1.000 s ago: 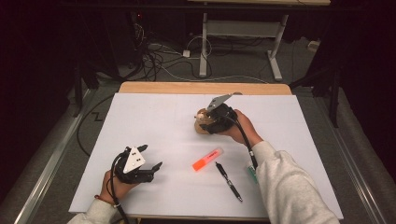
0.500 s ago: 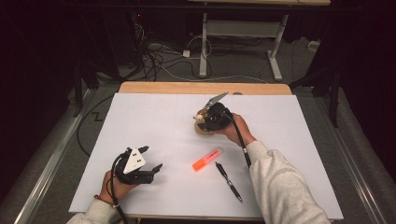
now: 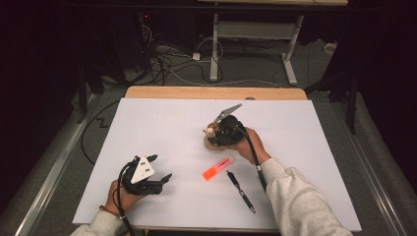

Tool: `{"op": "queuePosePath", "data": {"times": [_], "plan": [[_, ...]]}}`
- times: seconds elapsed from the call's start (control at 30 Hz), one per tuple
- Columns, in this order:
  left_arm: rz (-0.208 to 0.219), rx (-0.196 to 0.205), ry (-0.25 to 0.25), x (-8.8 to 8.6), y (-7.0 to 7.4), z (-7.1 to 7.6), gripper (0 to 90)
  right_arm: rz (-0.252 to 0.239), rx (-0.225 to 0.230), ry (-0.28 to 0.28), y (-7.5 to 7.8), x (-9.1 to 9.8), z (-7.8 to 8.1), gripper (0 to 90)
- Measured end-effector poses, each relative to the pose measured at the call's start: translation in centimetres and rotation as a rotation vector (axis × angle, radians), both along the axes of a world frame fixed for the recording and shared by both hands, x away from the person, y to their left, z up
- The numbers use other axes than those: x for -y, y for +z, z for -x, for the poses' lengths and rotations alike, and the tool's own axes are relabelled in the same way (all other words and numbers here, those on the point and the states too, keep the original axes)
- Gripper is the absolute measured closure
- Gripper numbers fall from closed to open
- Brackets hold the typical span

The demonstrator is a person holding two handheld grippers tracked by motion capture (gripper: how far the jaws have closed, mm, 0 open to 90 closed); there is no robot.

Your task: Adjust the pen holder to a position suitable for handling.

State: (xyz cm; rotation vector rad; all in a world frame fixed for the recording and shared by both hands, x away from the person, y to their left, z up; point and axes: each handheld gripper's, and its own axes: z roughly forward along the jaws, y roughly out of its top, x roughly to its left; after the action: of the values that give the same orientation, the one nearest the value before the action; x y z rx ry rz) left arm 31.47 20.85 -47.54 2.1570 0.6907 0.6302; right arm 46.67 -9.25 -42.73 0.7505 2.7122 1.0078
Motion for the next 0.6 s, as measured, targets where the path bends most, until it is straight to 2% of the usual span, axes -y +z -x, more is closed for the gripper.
{"op": "queuePosePath", "data": {"times": [0.07, 0.13, 0.3, 0.33, 0.37, 0.47, 0.53, 0.57, 0.6], "plan": [[-0.002, -0.001, -0.001, 0.0, 0.0, 0.0, 20.2, -0.004, 0.014, -0.011, -0.1, 0.0, 0.2, 69.3], [-0.004, -0.002, -0.002, 0.1, -0.1, 0.0, 20.2, -0.014, 0.027, -0.018, 0.1, 0.1, 0.4, 61.9], [-0.006, -0.003, -0.002, 0.0, -0.1, 0.0, 20.2, -0.037, 0.065, -0.027, 0.9, 0.7, 1.1, 54.3], [-0.008, -0.002, -0.002, 0.0, -0.1, 0.0, 20.2, -0.041, 0.086, -0.035, 1.2, 1.0, 1.3, 52.7], [-0.009, -0.001, -0.002, 0.0, 0.0, 0.0, 20.2, -0.056, 0.127, -0.038, 1.8, 1.7, 1.9, 52.6], [-0.013, 0.001, -0.003, 0.0, 0.0, 0.1, 20.2, -0.08, 0.15, -0.04, 2.4, 2.5, 2.6, 51.6], [-0.017, 0.001, -0.003, 0.0, 0.0, 0.1, 20.2, -0.09, 0.199, -0.042, 3.1, 3.8, 3.7, 51.1], [-0.015, 0.002, -0.003, 0.0, 0.1, 0.2, 20.2, -0.09, 0.199, -0.042, 3.1, 3.8, 3.7, 51.1], [-0.013, 0.002, -0.002, 0.0, 0.1, 0.2, 20.2, -0.091, 0.221, -0.045, 3.3, 4.3, 4.1, 50.8]]}}
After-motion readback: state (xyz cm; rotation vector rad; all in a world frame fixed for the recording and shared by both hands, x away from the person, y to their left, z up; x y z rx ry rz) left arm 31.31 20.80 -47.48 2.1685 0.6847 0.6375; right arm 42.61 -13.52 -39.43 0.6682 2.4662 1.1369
